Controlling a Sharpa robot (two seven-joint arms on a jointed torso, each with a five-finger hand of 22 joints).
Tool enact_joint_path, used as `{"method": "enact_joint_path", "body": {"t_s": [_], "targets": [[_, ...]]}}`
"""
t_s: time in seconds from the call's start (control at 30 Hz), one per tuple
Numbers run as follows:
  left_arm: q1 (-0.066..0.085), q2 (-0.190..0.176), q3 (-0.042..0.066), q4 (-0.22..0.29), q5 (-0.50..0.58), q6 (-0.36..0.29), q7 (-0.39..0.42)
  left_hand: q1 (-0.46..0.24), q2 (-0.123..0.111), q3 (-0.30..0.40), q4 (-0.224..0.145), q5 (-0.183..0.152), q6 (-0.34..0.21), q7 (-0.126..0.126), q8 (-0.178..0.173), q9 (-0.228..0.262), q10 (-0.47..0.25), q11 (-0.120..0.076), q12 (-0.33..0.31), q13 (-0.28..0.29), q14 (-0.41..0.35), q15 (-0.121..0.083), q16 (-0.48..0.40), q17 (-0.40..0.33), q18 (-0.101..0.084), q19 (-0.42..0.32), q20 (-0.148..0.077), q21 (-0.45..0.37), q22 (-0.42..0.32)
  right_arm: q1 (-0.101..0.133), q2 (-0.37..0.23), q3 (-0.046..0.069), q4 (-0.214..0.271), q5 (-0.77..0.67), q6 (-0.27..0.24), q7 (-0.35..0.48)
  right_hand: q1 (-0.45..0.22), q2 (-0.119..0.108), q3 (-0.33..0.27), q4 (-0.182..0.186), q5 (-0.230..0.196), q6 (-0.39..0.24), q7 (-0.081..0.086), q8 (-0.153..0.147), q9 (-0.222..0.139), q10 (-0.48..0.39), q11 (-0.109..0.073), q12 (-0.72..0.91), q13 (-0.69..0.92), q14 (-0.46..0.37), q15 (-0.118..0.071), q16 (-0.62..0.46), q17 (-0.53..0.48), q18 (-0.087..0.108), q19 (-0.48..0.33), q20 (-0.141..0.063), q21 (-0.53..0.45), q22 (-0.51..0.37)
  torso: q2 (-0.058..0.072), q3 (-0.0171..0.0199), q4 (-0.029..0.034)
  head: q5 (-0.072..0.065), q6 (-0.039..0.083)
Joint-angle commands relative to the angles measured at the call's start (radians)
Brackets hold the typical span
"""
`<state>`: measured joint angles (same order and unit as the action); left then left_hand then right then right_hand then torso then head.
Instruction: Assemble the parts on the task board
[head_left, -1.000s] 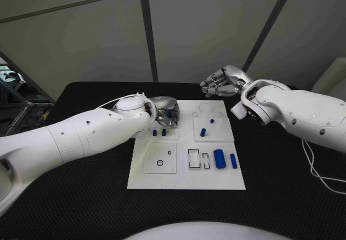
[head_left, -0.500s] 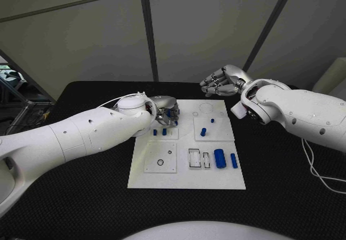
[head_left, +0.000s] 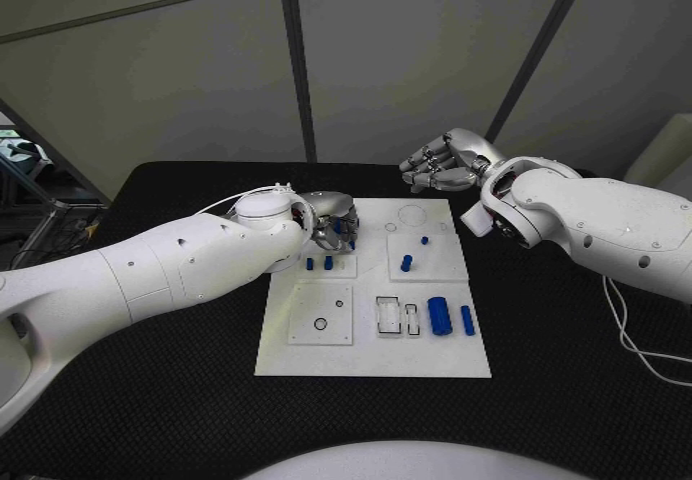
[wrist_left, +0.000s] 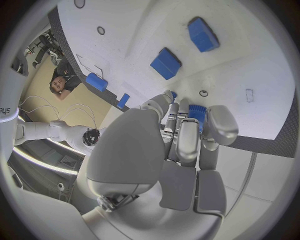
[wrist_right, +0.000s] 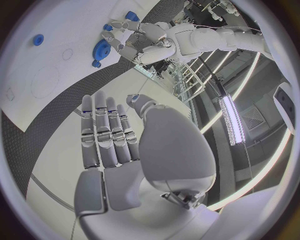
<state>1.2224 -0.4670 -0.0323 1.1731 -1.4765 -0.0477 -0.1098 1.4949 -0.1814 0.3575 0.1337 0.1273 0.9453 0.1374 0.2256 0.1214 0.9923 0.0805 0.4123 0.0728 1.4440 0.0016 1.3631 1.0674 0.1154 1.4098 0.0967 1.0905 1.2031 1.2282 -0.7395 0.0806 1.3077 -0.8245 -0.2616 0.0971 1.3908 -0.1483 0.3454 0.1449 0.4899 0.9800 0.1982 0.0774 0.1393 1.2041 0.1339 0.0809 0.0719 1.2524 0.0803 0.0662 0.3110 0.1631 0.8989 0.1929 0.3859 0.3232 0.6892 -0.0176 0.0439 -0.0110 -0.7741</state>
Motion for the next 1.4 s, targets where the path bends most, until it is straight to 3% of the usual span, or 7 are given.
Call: {"method": "enact_joint_path", "body": {"t_s": [0.03, 0.53, 1.07, 1.4], "targets": [[0.000, 0.003, 0.000, 0.000, -0.007, 0.020, -0.007, -0.007, 0.001, 0.009, 0.000, 0.001, -0.005, 0.004, -0.008, -0.001, 0.003, 0.002, -0.005, -0.001, 0.006, -0.001, 0.000, -0.002, -0.013, 0.004, -0.001, 0.006, 0.002, 0.002, 0.001, 0.001, 0.001, -0.001, 0.006, 0.007, -0.008, 0.001, 0.003, 0.002, -0.003, 0.001, 0.004, -0.002, 0.000, -0.002, -0.003, 0.004, -0.001, -0.008, 0.003, -0.002, -0.002, 0.017, 0.001, 0.005, -0.005, -0.001, 0.000, 0.0003, -0.0001, 0.000, -0.001], [-0.002, 0.007, 0.000, 0.005, -0.007, 0.034, -0.006, -0.012, -0.002, 0.022, -0.007, 0.001, -0.018, -0.001, -0.030, -0.013, 0.008, 0.002, -0.020, -0.004, 0.007, -0.001, 0.001, -0.006, -0.014, 0.005, 0.000, 0.009, 0.007, 0.002, 0.001, 0.001, 0.002, -0.001, 0.006, 0.007, -0.009, 0.002, 0.004, 0.002, -0.003, 0.001, 0.004, -0.003, 0.000, -0.002, -0.003, 0.003, -0.002, -0.008, 0.003, -0.001, -0.002, 0.017, 0.002, 0.005, -0.006, -0.002, 0.000, 0.0003, -0.0006, -0.001, -0.002], [-0.003, 0.007, -0.001, 0.000, -0.007, 0.031, -0.001, 0.013, 0.026, 0.088, -0.048, 0.002, 0.061, -0.004, -0.025, -0.014, 0.087, -0.014, -0.027, 0.004, 0.008, -0.014, 0.006, -0.008, -0.018, 0.012, -0.012, 0.034, 0.033, 0.002, 0.002, 0.001, 0.001, -0.001, 0.008, 0.007, -0.009, 0.003, 0.005, 0.002, -0.002, 0.001, 0.004, -0.003, 0.000, -0.002, -0.003, 0.004, -0.002, -0.008, 0.003, -0.001, -0.002, 0.017, 0.002, 0.005, -0.006, -0.002, 0.000, -0.0002, -0.0006, -0.002, -0.004], [-0.005, 0.000, 0.000, 0.009, -0.001, -0.002, 0.018, 0.000, 0.020, 0.116, -0.069, 0.000, 0.079, 0.002, -0.039, -0.020, 0.109, -0.010, -0.059, 0.002, 0.008, -0.011, 0.009, -0.010, -0.021, 0.013, -0.012, 0.044, 0.046, 0.002, 0.003, 0.001, 0.000, -0.001, 0.009, 0.007, -0.009, 0.003, 0.005, 0.002, -0.002, 0.001, 0.004, -0.003, 0.000, -0.002, -0.003, 0.004, -0.002, -0.008, 0.003, -0.001, -0.002, 0.017, 0.002, 0.005, -0.006, -0.002, -0.001, -0.0008, -0.0002, -0.002, -0.004]]}}
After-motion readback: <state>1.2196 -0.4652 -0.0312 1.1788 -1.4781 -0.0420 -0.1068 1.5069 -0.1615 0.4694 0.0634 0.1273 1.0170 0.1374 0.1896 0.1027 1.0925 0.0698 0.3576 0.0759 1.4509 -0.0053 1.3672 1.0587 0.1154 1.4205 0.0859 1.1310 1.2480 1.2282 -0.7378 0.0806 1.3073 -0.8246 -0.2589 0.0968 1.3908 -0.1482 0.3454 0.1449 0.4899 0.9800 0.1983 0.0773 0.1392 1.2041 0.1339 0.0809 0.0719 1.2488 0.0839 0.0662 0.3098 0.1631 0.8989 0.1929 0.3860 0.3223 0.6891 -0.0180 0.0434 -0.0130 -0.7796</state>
